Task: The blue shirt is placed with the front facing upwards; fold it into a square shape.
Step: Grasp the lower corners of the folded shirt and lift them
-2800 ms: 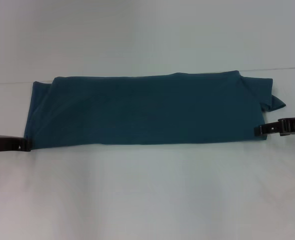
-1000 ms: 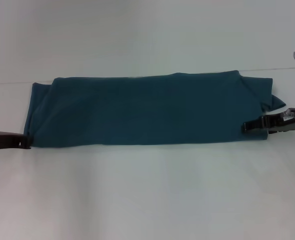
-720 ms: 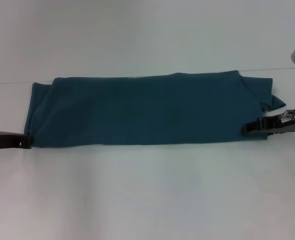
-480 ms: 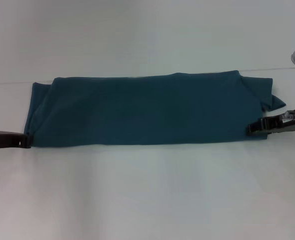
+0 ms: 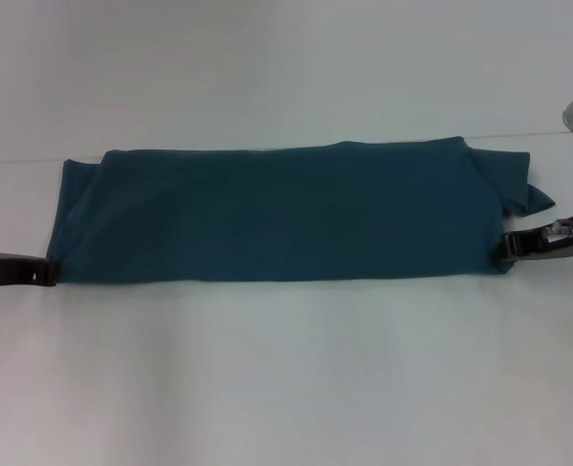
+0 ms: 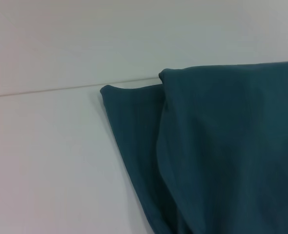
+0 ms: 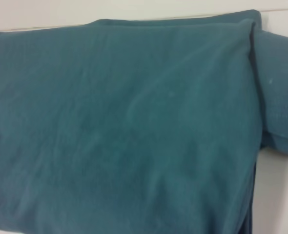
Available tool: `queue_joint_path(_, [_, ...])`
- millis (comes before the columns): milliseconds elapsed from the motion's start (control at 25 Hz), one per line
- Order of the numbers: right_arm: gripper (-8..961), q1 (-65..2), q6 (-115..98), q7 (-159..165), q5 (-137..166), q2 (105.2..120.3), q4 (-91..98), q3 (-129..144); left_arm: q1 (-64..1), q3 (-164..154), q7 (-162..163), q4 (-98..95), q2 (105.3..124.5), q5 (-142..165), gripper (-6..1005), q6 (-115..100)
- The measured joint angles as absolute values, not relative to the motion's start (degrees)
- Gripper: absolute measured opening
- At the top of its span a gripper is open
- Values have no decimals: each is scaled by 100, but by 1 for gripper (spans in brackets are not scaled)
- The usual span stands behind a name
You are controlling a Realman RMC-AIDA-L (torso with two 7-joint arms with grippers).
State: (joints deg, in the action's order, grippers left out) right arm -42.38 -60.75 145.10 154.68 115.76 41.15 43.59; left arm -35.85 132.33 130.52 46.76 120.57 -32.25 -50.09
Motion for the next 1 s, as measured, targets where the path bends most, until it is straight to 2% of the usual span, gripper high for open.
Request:
queue_joint_path(120, [92,-4226,-6113,14510,15462,11579,4144,4351,-3562,13236,13052,4690,12055,-3225,24,-5032])
queue_joint_path(560, [10,-4186,-6468,14515,15450,11622,4293,4307,-3182,13283,13090,5190,12096,-3225,25,-5494])
queue_joint_path(800, [10,-3886,-7105,14599,15449,11818,5168,4296,-2858,13288,13175,5828,12190,-3225,25,-5949])
queue_joint_path(1000, [10,-3708,-7457,14648,15451,11860,5433,4289,-2749,13290,13184,5955,12247,-3225,25,-6116])
